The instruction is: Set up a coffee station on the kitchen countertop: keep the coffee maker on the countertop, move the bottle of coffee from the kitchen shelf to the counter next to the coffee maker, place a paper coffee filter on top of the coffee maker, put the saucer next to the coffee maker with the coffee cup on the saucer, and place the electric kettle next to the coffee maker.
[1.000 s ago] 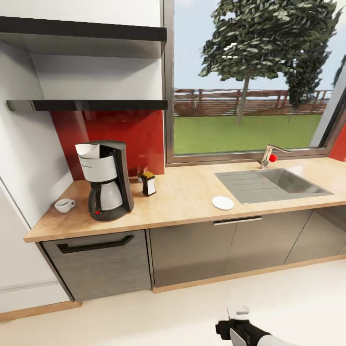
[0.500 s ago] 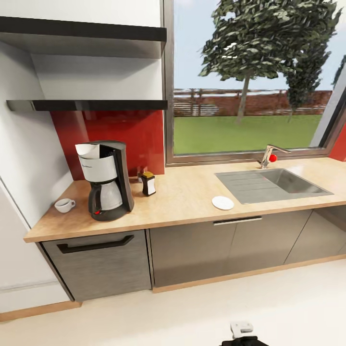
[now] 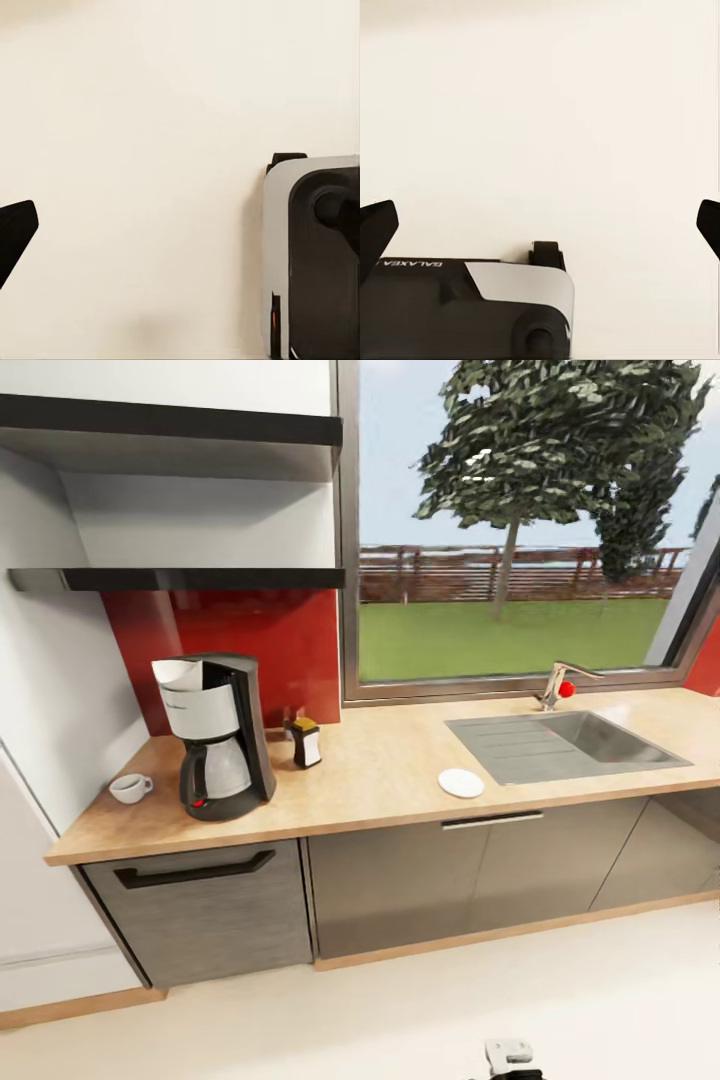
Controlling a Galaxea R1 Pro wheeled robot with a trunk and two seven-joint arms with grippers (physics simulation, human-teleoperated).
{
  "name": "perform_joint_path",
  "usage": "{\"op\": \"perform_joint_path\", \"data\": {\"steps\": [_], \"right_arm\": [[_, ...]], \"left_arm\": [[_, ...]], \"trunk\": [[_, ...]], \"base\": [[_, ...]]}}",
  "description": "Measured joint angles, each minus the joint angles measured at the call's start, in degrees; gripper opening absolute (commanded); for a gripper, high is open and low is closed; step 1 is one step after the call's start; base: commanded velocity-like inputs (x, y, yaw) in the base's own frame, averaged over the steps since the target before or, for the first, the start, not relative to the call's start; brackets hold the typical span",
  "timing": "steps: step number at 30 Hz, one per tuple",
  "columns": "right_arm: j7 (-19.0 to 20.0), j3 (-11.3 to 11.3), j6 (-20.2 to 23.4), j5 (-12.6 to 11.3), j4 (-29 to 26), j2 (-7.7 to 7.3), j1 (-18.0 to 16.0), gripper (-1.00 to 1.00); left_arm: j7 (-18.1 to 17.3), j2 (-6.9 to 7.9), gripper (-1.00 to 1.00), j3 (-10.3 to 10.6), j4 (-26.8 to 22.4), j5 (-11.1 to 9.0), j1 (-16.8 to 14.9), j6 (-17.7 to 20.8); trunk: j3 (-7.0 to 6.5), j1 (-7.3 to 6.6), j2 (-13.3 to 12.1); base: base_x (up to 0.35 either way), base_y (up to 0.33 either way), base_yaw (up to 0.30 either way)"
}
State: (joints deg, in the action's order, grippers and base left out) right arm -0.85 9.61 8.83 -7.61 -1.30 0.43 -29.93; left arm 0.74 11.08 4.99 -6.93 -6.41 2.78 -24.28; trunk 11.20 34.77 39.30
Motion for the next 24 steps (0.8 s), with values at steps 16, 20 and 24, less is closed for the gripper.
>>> {"op": "perform_joint_path", "data": {"steps": [16,20,24], "right_arm": [[0.0,0.0,-0.1,-0.1,-0.1,0.27,0.5,1.00],[0.1,-0.1,-0.1,-0.1,-0.1,0.27,0.5,1.00],[0.0,-0.1,-0.1,-0.1,-0.1,0.27,0.5,1.00]], "left_arm": [[0.1,-0.47,1.00,-0.2,-0.1,-0.4,0.0,-0.1],[0.1,-0.47,1.00,-0.2,-0.1,-0.4,0.0,-0.1],[0.1,-0.47,1.00,-0.2,-0.1,-0.4,0.0,-0.1]], "trunk": [[0.00,-0.01,0.0],[0.00,-0.01,0.0],[0.00,-0.01,0.0]], "base": [[0.100,-0.245,0.000],[0.190,-0.226,0.000],[0.216,-0.210,0.000]]}}
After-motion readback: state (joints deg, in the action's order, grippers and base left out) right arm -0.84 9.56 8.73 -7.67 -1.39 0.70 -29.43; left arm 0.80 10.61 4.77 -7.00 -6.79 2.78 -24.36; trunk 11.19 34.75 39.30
